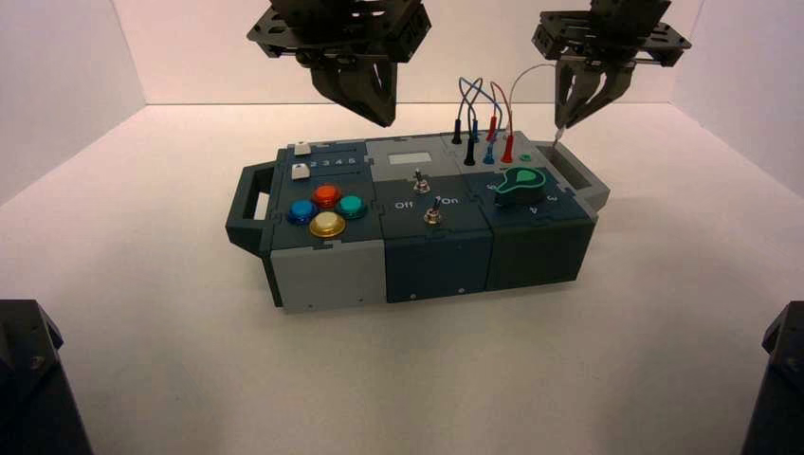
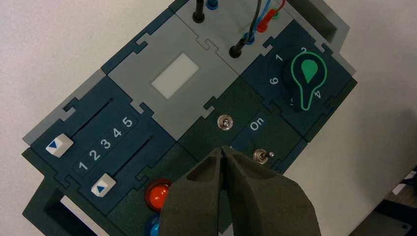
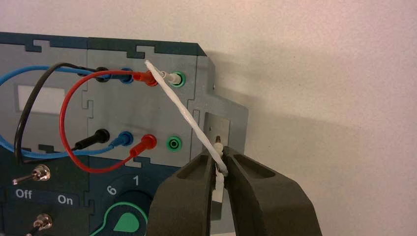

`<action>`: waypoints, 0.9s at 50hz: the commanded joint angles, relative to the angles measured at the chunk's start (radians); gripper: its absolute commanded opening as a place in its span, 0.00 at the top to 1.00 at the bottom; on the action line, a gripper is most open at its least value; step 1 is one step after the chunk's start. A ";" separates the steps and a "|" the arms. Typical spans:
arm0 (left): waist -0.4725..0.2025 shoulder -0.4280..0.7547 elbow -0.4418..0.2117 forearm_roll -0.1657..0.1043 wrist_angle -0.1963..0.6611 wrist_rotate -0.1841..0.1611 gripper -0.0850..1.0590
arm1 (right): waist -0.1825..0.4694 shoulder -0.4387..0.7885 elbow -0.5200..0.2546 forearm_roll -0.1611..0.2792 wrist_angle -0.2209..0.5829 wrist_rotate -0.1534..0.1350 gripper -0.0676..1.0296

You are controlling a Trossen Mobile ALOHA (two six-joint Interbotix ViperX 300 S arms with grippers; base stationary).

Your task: Insert the white wire.

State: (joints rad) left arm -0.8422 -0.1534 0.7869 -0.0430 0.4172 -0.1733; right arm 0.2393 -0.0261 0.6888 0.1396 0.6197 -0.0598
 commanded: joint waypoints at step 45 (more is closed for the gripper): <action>-0.002 -0.011 -0.029 0.005 0.002 0.000 0.95 | 0.101 -0.049 -0.032 -0.003 0.028 0.009 0.96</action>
State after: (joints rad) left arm -0.8422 -0.1534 0.7854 -0.0399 0.4218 -0.1718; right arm 0.3313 -0.0445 0.6842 0.1381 0.6504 -0.0522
